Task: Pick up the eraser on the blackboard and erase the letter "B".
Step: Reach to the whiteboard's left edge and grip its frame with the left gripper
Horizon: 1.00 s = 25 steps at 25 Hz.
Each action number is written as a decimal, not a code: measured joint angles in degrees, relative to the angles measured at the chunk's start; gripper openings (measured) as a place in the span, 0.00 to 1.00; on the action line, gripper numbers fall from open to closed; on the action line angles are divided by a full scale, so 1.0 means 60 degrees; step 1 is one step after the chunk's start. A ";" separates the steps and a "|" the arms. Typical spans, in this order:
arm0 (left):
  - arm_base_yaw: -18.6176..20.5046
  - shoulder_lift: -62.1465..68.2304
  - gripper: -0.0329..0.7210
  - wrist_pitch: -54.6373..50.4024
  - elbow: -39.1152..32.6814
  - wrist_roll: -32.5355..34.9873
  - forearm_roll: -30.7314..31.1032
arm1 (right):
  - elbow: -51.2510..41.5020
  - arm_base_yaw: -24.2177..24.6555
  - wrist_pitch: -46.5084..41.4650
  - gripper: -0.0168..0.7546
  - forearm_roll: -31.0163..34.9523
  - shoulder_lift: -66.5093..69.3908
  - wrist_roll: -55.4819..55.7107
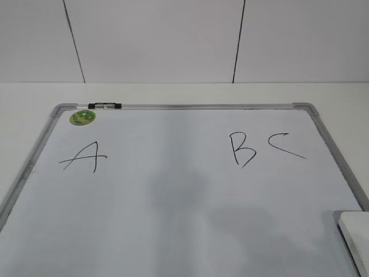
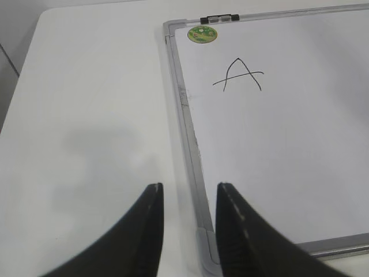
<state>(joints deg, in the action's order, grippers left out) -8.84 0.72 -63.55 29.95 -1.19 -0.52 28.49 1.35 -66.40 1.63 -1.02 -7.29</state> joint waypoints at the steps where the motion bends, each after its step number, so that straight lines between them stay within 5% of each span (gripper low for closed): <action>1: 0.0000 0.0000 0.36 0.0000 0.0000 0.0000 0.0000 | 0.0000 0.0000 0.0000 0.78 0.0000 0.0000 0.0000; 25: 0.0000 0.0000 0.36 0.0000 0.0000 0.0000 0.0000 | 0.0000 0.0000 0.0000 0.78 0.0000 0.0000 0.0000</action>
<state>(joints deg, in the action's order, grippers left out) -8.84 0.72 -63.55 29.95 -1.19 -0.52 28.49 1.35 -66.40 1.63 -1.02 -7.29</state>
